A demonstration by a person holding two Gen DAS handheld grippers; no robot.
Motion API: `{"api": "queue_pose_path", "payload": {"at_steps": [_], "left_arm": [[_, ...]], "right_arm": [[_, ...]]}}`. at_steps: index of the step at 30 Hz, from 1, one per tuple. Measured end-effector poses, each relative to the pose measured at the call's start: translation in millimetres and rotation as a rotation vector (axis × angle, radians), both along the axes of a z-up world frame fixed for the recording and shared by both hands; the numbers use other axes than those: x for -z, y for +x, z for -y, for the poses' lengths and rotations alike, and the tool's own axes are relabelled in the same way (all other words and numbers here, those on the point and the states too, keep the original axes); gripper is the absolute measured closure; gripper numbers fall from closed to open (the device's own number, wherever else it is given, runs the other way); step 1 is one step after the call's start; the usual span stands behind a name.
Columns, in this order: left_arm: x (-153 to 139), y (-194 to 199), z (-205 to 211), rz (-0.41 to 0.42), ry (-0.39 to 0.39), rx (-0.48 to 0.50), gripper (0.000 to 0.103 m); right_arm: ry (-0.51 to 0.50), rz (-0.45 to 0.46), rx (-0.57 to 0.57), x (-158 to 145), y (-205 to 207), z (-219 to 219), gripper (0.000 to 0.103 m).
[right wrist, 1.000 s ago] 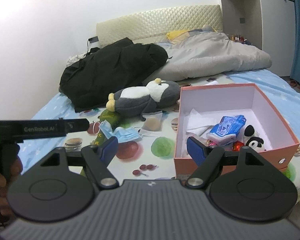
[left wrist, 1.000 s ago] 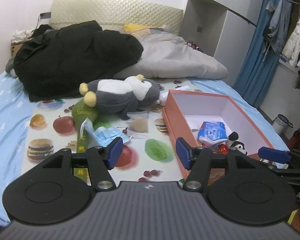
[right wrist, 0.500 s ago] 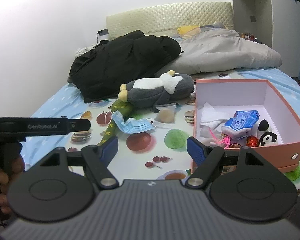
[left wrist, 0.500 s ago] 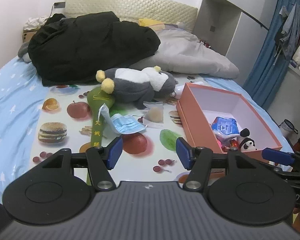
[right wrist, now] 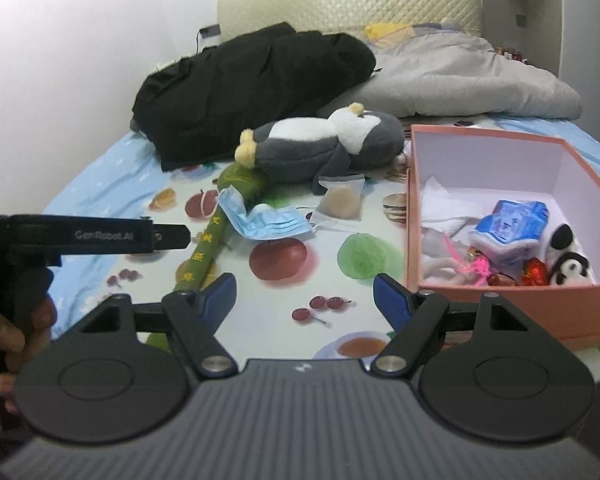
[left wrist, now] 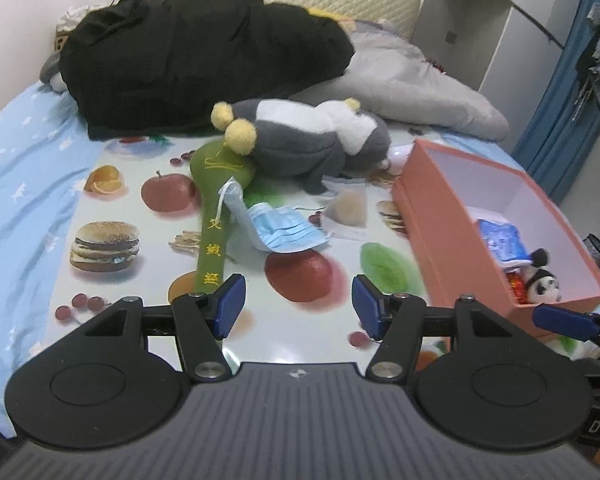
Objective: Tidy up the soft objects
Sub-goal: 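Move both tools back from the box toward the pile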
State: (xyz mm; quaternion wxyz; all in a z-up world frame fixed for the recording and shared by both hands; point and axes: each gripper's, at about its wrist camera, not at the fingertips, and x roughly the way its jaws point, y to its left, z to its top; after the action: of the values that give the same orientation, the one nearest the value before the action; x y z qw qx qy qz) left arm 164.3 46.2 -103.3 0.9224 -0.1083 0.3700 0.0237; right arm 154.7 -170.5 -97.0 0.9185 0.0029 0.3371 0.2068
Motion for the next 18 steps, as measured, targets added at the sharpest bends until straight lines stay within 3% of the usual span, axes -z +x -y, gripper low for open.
{"api": "queue_pose_path", "payload": {"at_steps": [11,18], "left_arm": [[63.3,75.6,-26.8,-0.066,-0.034,-0.028,0.038],[91.1,109.5,-26.4,-0.091,-0.097,-0.081,0.038]], "right_arm": [[0.032,0.001,0.029,35.3,88.0,-36.8,0.026],[0.074,-0.068,0.083,58.3,143.2,-49.0,0.026]]}}
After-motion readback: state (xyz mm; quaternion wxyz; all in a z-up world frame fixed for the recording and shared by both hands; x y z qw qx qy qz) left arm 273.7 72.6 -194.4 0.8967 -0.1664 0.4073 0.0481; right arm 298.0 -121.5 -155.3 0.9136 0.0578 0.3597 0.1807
